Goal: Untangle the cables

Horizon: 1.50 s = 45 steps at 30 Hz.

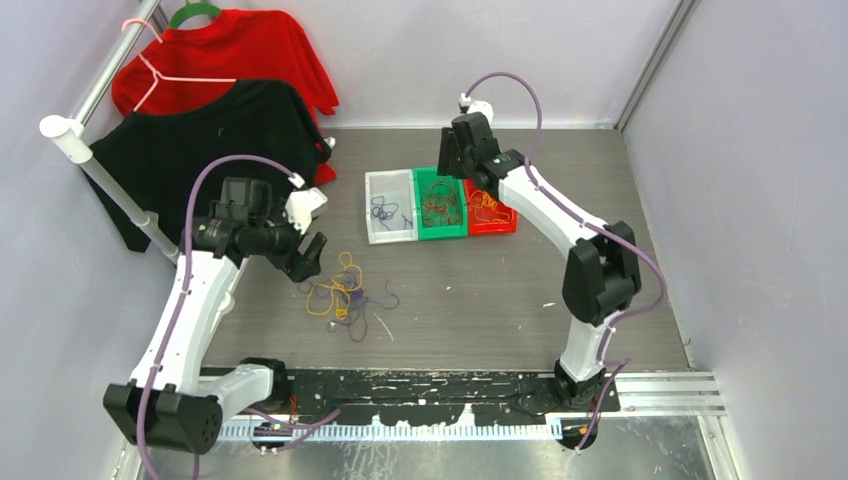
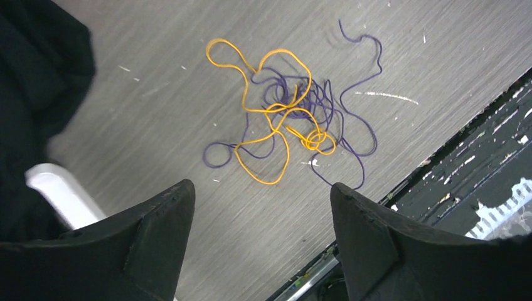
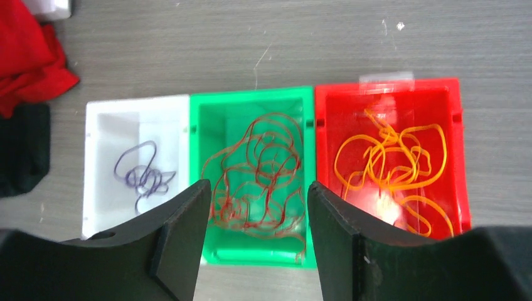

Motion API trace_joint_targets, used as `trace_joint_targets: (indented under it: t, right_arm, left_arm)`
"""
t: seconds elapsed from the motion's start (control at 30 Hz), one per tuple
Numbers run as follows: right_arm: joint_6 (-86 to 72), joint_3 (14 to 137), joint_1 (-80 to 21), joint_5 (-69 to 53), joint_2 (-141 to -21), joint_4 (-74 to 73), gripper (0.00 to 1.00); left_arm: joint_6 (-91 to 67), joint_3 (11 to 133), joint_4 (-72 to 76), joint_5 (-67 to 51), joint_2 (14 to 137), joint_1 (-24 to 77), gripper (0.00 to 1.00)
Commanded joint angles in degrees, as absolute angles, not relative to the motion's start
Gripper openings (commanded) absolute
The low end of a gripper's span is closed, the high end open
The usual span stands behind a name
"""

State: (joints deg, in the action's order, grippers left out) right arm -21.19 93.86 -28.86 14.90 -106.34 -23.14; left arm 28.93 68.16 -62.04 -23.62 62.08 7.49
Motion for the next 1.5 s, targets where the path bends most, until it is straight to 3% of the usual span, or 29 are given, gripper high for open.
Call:
trace_joint_targets:
  t: [0.0, 0.23, 0.37, 0.63, 0.73, 0.87, 1.1, 1.3, 1.47]
  right_arm:
    - [-22.80, 83.54, -32.33, 15.73, -94.74, -14.26, 0.62]
    - [-27.64, 64.41, -36.63, 17.51, -82.25, -1.18, 0.49]
    - [-28.75, 60.13, -37.68, 17.38, -79.29, -0.02, 0.42]
    - [-30.06, 55.66, -39.14, 16.00, -74.29, 0.90, 0.29]
    - [-30.53, 54.43, -39.17, 16.17, -72.96, 0.75, 0.23]
    - [-31.21, 54.16, -39.27, 16.97, -72.19, -0.21, 0.18]
    - [-32.39, 54.22, -39.28, 17.07, -72.12, -0.20, 0.16]
    - [-32.34, 54.57, -39.34, 15.24, -70.88, 1.05, 0.16]
    - [-28.97, 54.11, -40.90, 10.70, -70.30, 6.31, 0.37]
  left_arm:
    - [26.88, 62.06, -56.24, -26.21, 65.02, 6.77, 0.77]
    - [35.32, 54.87, -50.79, -25.94, 70.80, 6.77, 0.70]
    - [44.88, 53.88, -52.36, -25.23, 75.44, 6.77, 0.65]
    - [45.97, 53.58, -45.09, -27.01, 82.94, 6.76, 0.54]
    - [46.55, 53.61, -43.89, -27.41, 84.36, 6.72, 0.44]
    - [46.05, 54.21, -44.80, -28.57, 84.39, 6.77, 0.20]
    - [45.11, 54.82, -49.54, -32.56, 77.68, 6.94, 0.01]
    - [42.95, 60.11, -56.66, -33.70, 73.33, 7.29, 0.00]
    - [37.87, 66.71, -60.83, -36.09, 67.09, 7.29, 0.00]
